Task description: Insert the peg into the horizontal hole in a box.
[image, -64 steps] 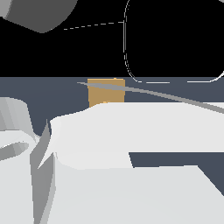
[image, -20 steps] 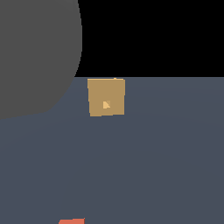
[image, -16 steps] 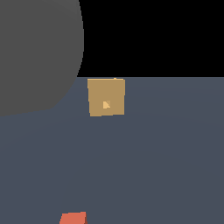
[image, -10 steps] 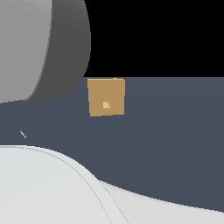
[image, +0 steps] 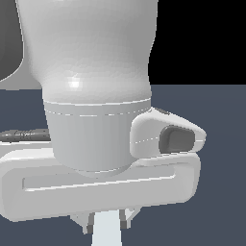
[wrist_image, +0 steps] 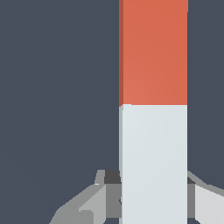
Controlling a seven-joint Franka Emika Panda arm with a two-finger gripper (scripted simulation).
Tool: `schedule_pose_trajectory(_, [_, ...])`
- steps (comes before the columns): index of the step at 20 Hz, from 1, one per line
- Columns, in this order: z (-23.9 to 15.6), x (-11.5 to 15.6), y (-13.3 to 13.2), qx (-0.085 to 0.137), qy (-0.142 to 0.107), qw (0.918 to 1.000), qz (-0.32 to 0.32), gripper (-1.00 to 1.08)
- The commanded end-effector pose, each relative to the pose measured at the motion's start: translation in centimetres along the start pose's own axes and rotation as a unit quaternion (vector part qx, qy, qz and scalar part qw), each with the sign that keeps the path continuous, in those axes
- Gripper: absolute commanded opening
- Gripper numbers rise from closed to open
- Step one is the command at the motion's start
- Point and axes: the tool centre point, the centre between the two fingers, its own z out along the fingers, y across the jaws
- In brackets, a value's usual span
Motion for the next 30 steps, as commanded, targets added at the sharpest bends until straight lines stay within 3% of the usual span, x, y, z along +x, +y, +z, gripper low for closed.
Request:
schedule_pose_trajectory(1, [-0.4,3.7,0.8,-0.001,0.0,1.0,-0.007,-1.0])
schedule_pose_trajectory(11, [-1.8,18.0,3.8,-0.001,-0.001,0.9995,-0.03,-1.0])
schedule_pose_trajectory(17, [-2.5,24.4,5.0,-0.001,-0.001,0.9992,-0.041,-1.0])
schedule_pose_trajectory(23, [-2.8,27.7,5.7,-0.001,-0.001,0.9989,-0.047,-1.0])
schedule_pose_trajectory(30, [-2.8,28.0,5.9,-0.001,0.0,0.9989,-0.047,-1.0])
